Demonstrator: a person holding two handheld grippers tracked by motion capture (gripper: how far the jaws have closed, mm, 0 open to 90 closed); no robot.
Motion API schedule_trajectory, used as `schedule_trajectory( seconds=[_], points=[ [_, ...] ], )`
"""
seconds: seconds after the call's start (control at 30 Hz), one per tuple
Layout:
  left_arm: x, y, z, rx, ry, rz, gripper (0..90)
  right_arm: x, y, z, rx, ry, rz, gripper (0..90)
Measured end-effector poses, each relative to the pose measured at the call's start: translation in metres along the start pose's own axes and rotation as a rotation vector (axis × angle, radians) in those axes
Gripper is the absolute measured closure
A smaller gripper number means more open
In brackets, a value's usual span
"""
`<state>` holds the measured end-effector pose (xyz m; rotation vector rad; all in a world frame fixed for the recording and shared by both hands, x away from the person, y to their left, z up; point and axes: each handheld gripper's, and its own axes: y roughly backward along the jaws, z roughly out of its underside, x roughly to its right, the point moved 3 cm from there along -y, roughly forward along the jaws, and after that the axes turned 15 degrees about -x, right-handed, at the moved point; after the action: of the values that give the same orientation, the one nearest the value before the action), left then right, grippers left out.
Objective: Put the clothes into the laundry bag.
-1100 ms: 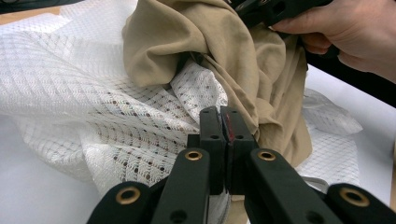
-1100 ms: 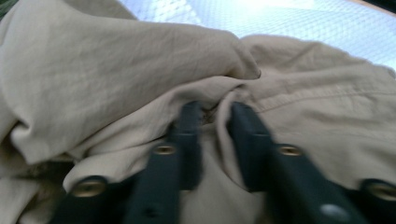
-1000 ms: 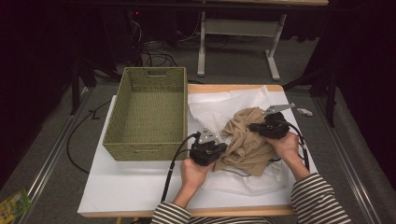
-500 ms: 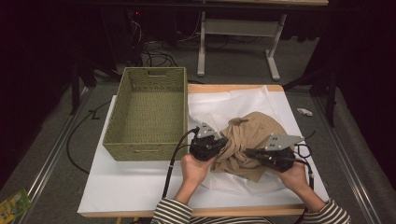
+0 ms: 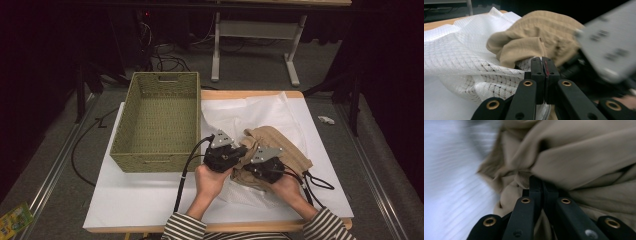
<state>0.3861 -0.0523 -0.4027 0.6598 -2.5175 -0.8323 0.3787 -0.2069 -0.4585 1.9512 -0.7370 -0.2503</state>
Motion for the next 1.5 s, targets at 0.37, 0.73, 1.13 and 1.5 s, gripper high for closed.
schedule_trajectory(
  seconds=[0.37, 0.73, 1.13, 1.5],
  points=[
    [-0.004, -0.009, 0.01, -0.021, 0.003, -0.032, 88.9, 0.017, -0.006, -0.001, 0.018, -0.098, -0.001, 75.0],
    [-0.007, -0.011, 0.013, -0.027, 0.01, -0.038, 88.8, 0.01, 0.063, 0.015, 0.084, -0.086, -0.029, 45.5],
    [-0.008, -0.012, 0.013, -0.044, 0.008, -0.036, 88.8, 0.075, 0.101, 0.028, 0.179, -0.269, 0.152, 39.6],
    [-0.009, -0.013, 0.013, -0.048, 0.014, -0.03, 88.8, 0.11, 0.053, 0.015, 0.014, -0.351, 0.047, 37.6]
  ],
)
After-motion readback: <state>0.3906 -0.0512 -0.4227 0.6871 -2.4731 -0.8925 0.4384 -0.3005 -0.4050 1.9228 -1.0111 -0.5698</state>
